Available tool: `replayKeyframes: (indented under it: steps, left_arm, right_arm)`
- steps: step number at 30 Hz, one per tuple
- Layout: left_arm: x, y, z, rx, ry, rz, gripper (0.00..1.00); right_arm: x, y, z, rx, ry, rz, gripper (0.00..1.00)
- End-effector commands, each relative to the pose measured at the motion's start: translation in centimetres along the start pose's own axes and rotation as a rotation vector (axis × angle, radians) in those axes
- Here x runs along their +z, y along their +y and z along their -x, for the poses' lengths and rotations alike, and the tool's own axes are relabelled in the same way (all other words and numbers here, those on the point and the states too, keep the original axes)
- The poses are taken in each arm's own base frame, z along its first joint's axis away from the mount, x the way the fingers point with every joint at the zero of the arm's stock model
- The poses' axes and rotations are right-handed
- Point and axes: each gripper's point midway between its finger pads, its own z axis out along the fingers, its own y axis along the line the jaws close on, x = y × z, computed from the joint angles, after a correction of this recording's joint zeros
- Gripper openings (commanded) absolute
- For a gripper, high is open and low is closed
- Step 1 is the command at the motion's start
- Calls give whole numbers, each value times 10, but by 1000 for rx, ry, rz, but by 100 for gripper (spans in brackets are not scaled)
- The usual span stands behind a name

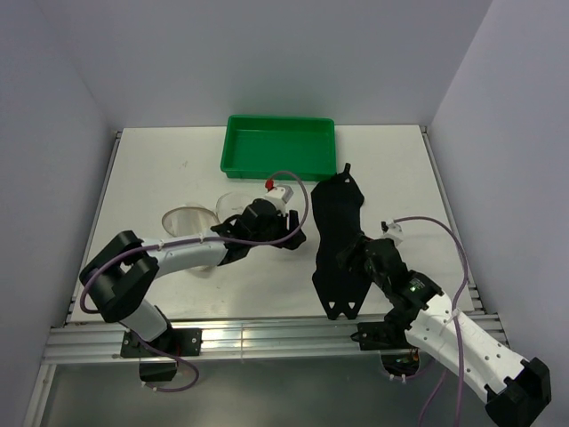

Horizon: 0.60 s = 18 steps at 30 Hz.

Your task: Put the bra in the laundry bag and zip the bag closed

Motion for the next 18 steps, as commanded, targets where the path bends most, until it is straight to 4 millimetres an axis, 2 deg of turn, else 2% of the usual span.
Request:
replayKeyframes:
  steps: [1, 5, 11, 18]
  left_arm:
    - [-10, -31, 12, -15, -61, -110, 63]
    - [-17, -34, 3, 11, -72, -126, 62]
    - [-26, -29, -4, 28, -97, -119, 62]
    - [-41, -27, -5, 43, -135, -136, 61]
  right_arm:
    - [3, -23, -7, 69, 33, -101, 72]
    - [-6, -29, -10, 106, 53, -138, 74]
    - [-15, -44, 1, 113, 31, -271, 78]
    - [-6, -49, -4, 126, 64, -350, 77]
